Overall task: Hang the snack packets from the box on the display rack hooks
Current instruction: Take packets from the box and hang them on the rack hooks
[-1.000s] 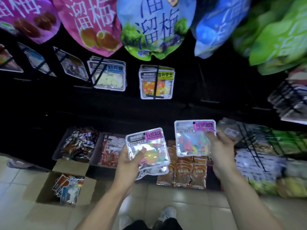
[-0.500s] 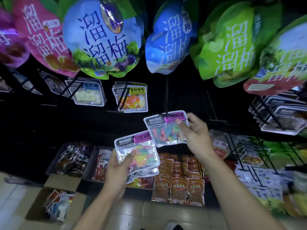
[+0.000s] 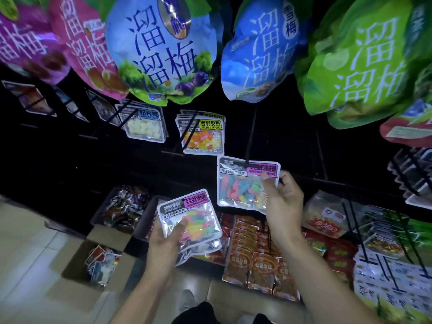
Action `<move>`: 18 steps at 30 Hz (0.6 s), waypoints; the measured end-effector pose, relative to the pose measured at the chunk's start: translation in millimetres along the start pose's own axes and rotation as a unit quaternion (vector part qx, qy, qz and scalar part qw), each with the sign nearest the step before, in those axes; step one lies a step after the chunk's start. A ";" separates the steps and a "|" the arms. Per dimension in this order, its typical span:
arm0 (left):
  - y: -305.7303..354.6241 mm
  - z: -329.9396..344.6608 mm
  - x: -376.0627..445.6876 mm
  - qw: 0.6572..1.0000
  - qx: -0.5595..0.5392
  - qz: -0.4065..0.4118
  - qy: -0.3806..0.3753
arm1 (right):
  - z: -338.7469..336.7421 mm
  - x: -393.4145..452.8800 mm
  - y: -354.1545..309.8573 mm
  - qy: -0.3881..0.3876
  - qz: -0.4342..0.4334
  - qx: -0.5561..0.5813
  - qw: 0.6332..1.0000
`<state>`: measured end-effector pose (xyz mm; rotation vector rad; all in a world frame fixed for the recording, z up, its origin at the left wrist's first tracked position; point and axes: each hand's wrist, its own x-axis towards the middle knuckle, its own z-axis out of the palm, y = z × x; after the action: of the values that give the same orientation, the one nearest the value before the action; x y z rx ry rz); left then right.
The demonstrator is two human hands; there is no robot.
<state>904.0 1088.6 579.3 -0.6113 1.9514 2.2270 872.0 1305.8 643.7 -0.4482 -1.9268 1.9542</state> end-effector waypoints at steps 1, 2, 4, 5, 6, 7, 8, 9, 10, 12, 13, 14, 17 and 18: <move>2.1 -0.7 4.5 1.000 0.003 0.001 -0.003 | 1.7 -1.4 -1.2 0.002 0.002 0.004 1.000; 4.3 -0.8 8.5 1.000 0.004 0.001 -0.006 | 3.2 -3.1 -1.8 0.004 0.001 0.006 1.000; 8.7 -1.8 16.7 1.000 0.003 0.002 -0.013 | 5.0 -6.6 -2.4 0.010 -0.003 0.010 1.000; 10.6 -2.5 20.7 1.000 0.003 0.004 -0.016 | 5.6 -7.6 -2.1 0.018 -0.003 0.012 1.000; 12.6 -2.7 24.2 1.000 0.004 0.004 -0.019 | 6.2 -8.2 -1.8 0.025 -0.005 0.010 1.000; 13.6 -3.7 28.0 1.000 0.002 0.004 -0.021 | 7.4 -8.1 -1.4 0.033 -0.007 0.005 0.999; 13.9 -4.8 31.6 1.000 -0.001 0.003 -0.023 | 9.2 -7.2 -1.0 0.042 -0.009 -0.001 0.999; 14.1 -5.3 34.7 1.000 -0.003 0.002 -0.026 | 11.4 -5.9 -1.5 0.050 -0.011 -0.005 0.999; 14.2 -5.2 37.6 1.000 -0.003 0.001 -0.029 | 14.2 -2.5 -2.2 0.059 -0.012 -0.008 0.998; 14.9 -4.9 42.8 0.999 -0.006 -0.003 -0.033 | 19.4 8.4 -3.8 0.076 -0.013 -0.011 0.997; 15.9 -5.2 44.9 0.999 -0.009 -0.004 -0.034 | 21.7 15.7 -4.2 0.082 -0.011 -0.008 0.997; 17.4 -5.3 46.8 0.999 -0.013 -0.004 -0.038 | 23.8 23.6 -4.3 0.086 -0.009 -0.005 0.996; 23.0 -7.1 51.1 0.998 -0.011 -0.002 -0.054 | 27.9 47.7 -1.8 0.089 -0.015 -0.020 0.996; 24.5 -7.9 52.7 0.998 -0.013 -0.004 -0.057 | 29.2 55.7 -0.6 0.089 -0.013 -0.021 0.996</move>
<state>849.2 1067.8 581.6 -0.4821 1.8642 2.2337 809.2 1305.8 646.3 -0.5848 -1.8544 1.7943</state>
